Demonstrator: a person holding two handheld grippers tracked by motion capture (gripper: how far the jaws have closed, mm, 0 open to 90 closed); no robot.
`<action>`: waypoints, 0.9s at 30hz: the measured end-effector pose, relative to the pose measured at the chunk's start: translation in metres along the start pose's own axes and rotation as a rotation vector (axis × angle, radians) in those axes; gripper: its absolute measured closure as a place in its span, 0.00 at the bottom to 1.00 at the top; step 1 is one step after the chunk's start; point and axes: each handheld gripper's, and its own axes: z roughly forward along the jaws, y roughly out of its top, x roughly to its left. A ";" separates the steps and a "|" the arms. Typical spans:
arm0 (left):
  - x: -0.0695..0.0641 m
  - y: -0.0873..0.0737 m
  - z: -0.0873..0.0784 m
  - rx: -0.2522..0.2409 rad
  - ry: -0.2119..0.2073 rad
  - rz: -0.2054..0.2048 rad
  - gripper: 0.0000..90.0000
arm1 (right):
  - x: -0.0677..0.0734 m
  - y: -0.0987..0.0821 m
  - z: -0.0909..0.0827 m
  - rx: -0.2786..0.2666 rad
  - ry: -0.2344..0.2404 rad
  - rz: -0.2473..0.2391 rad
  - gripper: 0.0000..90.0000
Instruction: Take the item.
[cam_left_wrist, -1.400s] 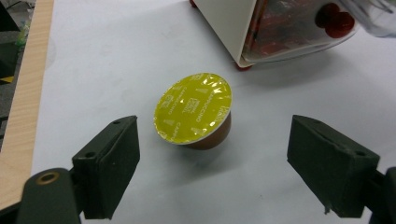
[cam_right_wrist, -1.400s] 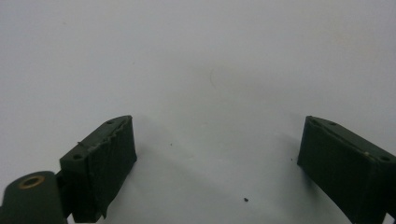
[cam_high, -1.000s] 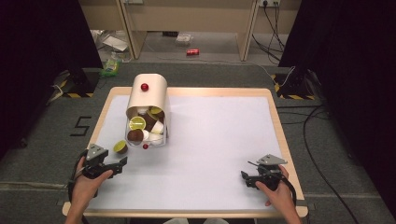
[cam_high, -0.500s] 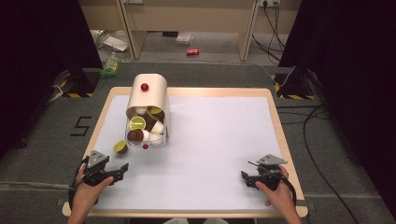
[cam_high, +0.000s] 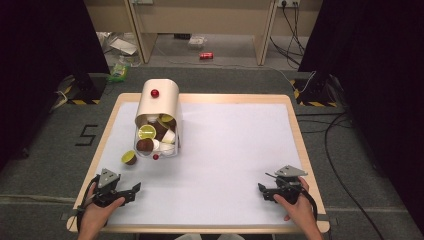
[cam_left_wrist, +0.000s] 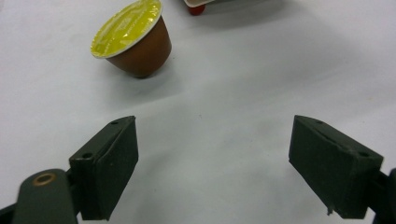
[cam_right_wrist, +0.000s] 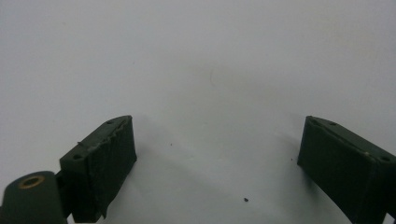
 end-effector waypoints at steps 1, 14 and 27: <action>-0.001 -0.001 0.000 -0.001 0.000 -0.001 0.17 | 0.000 0.000 0.000 0.000 0.000 0.000 0.13; -0.008 -0.013 -0.001 0.021 -0.006 0.012 0.17 | 0.000 0.000 0.000 0.000 0.000 0.001 0.13; -0.015 -0.025 -0.009 -0.011 0.023 0.009 0.17 | 0.000 0.000 0.000 0.000 0.000 -0.001 0.13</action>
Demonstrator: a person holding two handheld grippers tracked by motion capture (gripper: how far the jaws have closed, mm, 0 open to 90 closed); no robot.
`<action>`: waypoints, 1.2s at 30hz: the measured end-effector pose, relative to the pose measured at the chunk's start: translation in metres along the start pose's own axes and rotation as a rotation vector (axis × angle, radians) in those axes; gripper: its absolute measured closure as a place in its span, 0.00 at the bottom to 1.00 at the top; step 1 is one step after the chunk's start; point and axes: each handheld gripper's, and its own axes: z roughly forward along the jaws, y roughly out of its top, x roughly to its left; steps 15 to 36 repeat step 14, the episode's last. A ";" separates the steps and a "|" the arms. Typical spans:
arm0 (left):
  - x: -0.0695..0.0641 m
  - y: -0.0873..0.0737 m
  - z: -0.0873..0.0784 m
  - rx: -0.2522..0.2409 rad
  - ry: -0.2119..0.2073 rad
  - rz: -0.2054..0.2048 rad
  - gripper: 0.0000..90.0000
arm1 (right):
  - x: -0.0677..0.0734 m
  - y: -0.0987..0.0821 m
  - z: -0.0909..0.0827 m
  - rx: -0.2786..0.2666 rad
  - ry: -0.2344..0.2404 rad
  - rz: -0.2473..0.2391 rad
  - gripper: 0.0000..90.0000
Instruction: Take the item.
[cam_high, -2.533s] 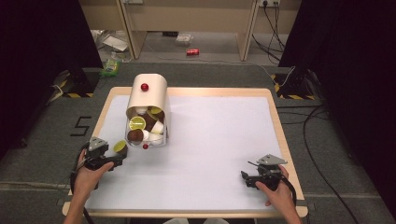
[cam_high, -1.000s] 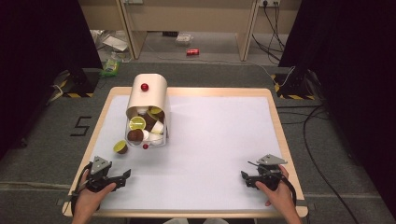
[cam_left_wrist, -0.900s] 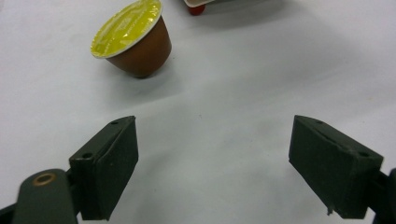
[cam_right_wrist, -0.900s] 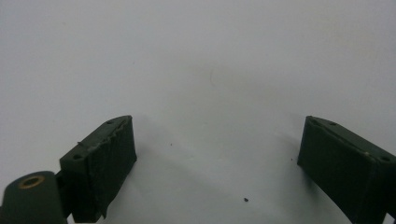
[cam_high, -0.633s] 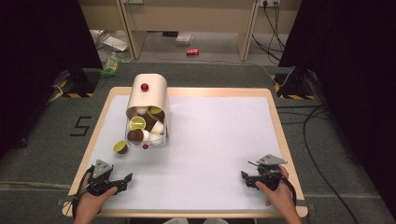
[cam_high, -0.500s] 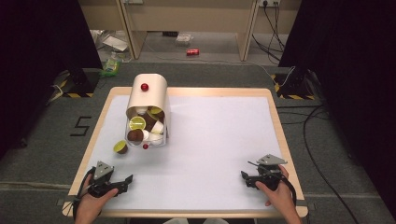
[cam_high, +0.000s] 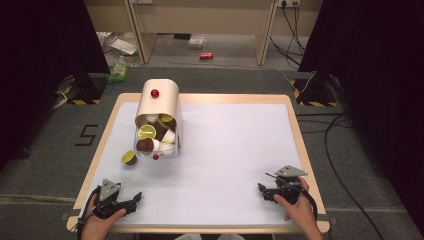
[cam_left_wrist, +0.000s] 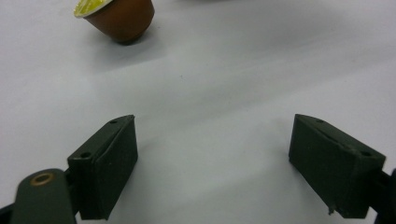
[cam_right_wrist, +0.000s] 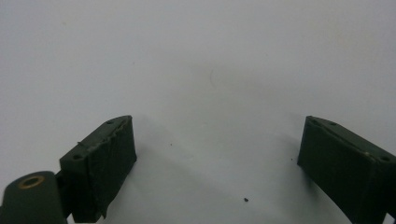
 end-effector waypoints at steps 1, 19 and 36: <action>-0.001 -0.002 0.000 -0.014 0.008 -0.005 0.17 | 0.000 0.000 0.000 0.000 0.001 0.000 0.13; -0.001 -0.007 -0.001 -0.048 0.008 -0.008 0.17 | 0.000 0.000 0.000 0.000 0.001 0.000 0.13; -0.001 -0.007 -0.001 -0.048 0.008 -0.008 0.17 | 0.000 0.000 0.000 0.000 0.001 0.000 0.13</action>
